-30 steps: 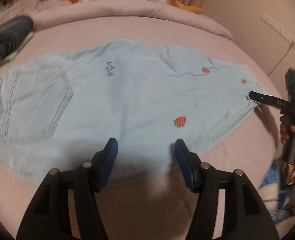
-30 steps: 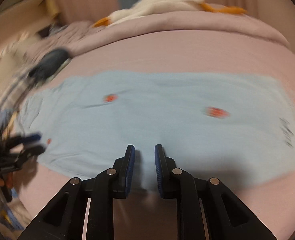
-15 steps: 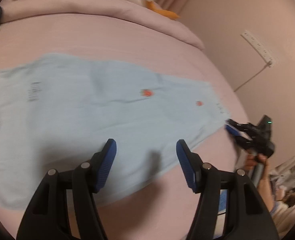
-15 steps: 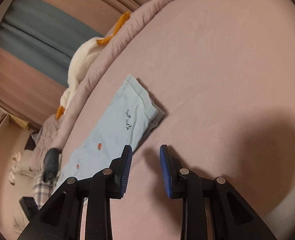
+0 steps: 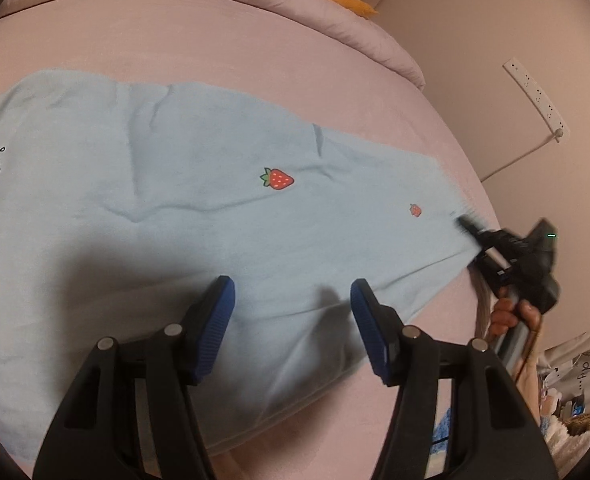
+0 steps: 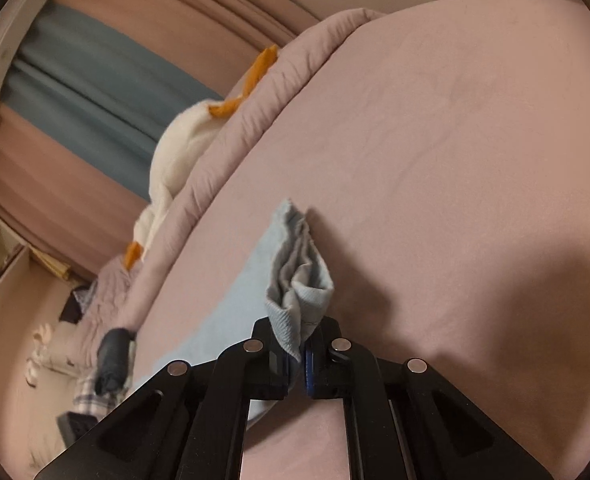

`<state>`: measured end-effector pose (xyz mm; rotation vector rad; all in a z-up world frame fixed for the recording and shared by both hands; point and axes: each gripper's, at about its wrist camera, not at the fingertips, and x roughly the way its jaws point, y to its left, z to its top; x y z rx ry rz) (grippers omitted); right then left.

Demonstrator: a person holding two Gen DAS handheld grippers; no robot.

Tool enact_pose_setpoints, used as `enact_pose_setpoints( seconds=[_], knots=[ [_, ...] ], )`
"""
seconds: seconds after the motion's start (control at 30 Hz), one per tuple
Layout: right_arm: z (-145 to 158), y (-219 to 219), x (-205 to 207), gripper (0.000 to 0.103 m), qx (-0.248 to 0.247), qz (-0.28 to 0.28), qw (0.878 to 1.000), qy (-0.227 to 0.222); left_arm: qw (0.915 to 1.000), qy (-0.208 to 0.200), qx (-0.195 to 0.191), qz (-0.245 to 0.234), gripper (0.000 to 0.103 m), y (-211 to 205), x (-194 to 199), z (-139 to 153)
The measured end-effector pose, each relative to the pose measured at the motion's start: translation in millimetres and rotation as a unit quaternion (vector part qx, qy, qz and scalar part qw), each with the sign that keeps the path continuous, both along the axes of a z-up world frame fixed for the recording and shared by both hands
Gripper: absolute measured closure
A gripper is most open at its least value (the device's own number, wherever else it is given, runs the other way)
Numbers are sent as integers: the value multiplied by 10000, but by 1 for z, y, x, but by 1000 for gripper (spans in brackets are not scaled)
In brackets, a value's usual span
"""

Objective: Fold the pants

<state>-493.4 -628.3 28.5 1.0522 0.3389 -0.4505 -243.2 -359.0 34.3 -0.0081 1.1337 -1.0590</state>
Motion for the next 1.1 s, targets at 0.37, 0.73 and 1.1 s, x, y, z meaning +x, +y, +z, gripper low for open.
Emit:
enact_pose_setpoints(
  seconds=[0.37,0.73,1.1],
  knots=[
    [51,35,31,101,-1160,167,9907,684,9848,1329,-1064,328,40,16,15,6],
    [83,227,142,101,-3787,2241,8914,1090,9235,2853,-2460,717,24,32,40,-10],
    [68,273,163,101,-4253,2716,8517,1412,9648,1624,-1996,546,89,49,48,9]
  ],
)
